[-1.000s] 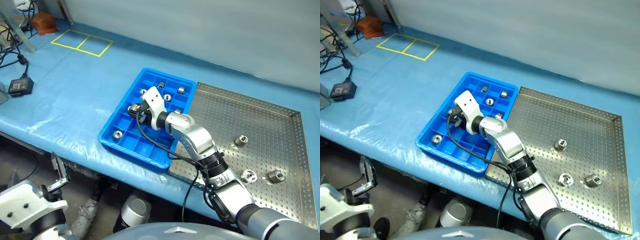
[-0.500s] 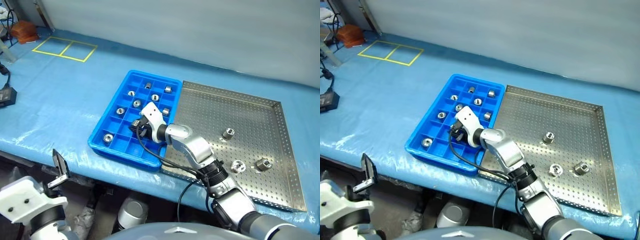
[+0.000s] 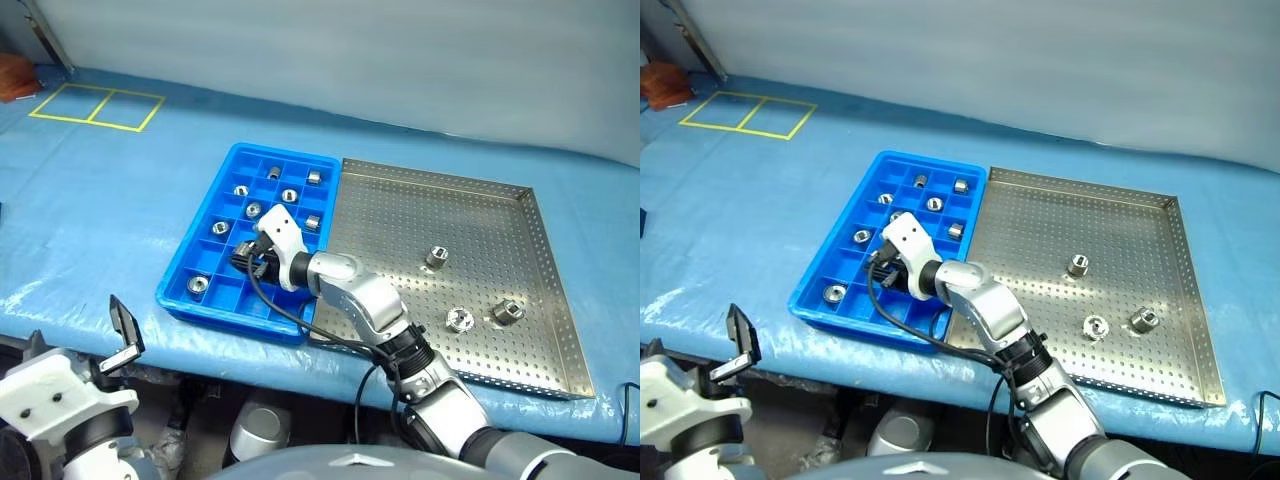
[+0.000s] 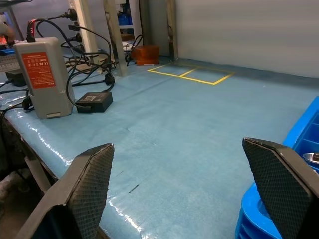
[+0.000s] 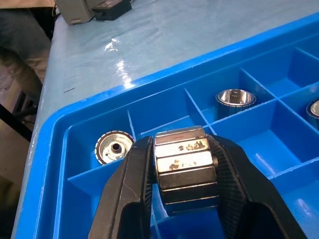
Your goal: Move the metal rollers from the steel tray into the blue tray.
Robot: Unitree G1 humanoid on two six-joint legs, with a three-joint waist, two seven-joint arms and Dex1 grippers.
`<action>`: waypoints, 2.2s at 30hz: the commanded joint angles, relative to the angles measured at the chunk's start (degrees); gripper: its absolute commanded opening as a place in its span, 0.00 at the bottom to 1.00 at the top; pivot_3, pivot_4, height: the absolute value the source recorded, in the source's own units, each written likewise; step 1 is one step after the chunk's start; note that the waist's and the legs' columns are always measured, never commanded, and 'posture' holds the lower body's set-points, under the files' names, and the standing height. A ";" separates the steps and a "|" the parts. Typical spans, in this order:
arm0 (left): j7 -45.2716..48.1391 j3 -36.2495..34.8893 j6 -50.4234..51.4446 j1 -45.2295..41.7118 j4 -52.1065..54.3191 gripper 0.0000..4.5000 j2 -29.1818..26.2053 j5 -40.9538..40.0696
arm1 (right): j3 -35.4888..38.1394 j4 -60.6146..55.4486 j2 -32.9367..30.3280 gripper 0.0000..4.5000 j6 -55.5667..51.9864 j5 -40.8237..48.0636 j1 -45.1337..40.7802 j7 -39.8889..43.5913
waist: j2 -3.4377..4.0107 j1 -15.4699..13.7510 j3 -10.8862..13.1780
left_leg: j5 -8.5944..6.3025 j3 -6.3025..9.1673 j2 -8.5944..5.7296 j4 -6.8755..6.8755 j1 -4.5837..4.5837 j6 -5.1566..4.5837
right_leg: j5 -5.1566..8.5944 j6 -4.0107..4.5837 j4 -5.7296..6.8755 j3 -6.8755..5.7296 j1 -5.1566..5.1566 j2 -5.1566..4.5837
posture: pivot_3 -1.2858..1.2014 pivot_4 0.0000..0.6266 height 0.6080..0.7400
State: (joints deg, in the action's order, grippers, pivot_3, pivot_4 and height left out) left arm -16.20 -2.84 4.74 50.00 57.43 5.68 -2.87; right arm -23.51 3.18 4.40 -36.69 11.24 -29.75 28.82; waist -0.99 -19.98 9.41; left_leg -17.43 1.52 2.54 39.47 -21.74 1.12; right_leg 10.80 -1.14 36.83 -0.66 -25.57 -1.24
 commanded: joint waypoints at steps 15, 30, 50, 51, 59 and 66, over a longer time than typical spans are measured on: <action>-0.37 1.67 -1.18 1.14 2.56 1.00 1.84 1.68 | -2.71 6.44 6.45 0.29 5.97 -1.25 -2.60 1.22 | 0.02 2.14 0.01 | 0.00 0.05 0.02 -0.01 0.01 0.00 | 0.02 0.03 -0.01 0.00 0.01 0.03 | 0.71 0.24 1.00; -1.17 2.68 -2.81 2.46 2.55 1.00 2.45 2.47 | -3.16 10.37 9.17 0.29 8.96 -1.28 -4.81 1.96 | 0.05 2.06 0.03 | 0.00 0.07 0.03 -0.04 0.00 -0.01 | 0.04 0.05 -0.01 0.00 -0.01 0.04 | 0.72 0.24 1.00; -2.23 3.69 -4.17 3.86 2.56 1.00 2.55 2.88 | -0.86 21.55 12.06 0.57 16.02 -0.28 -11.23 0.97 | 0.09 0.85 0.05 | 0.00 0.08 0.03 -0.09 0.01 -0.01 | 0.05 0.07 -0.01 0.00 -0.01 0.05 | 0.73 0.24 1.00; -2.09 3.72 -3.84 3.68 2.56 1.00 2.42 2.78 | -0.54 20.79 12.00 0.64 15.88 0.15 -11.09 0.72 | 0.09 0.80 0.05 | 0.00 0.08 0.03 -0.09 0.01 -0.01 | 0.05 0.07 -0.02 -0.01 -0.01 0.05 | 0.72 0.24 1.00; -0.33 3.06 -0.01 -0.47 2.26 1.00 0.68 1.65 | 5.09 13.06 9.05 0.99 13.33 4.18 -11.76 -3.50 | 0.25 0.69 0.15 | 0.02 0.17 0.03 -0.09 -0.01 -0.01 | 0.07 0.09 0.01 -0.02 -0.02 0.09 | 0.69 0.24 1.00; 4.78 0.52 9.42 -13.76 0.35 1.00 -4.14 -1.50 | 17.19 -2.39 2.07 0.99 2.82 11.40 -10.30 -9.08 | 0.41 4.85 0.24 | 0.01 0.20 0.00 -0.14 -0.10 0.00 | 0.09 0.07 -0.09 -0.02 -0.03 0.09 | 0.60 0.24 1.00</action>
State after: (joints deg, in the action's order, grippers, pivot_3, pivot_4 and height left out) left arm -13.22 -1.70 12.23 38.44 57.08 2.66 -3.50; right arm -9.17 7.31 6.91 -31.20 19.58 -39.23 20.41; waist -0.58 -15.13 9.65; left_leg -17.42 1.76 2.53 39.31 -21.85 1.12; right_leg 10.90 -1.09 36.74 -0.70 -25.58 -1.15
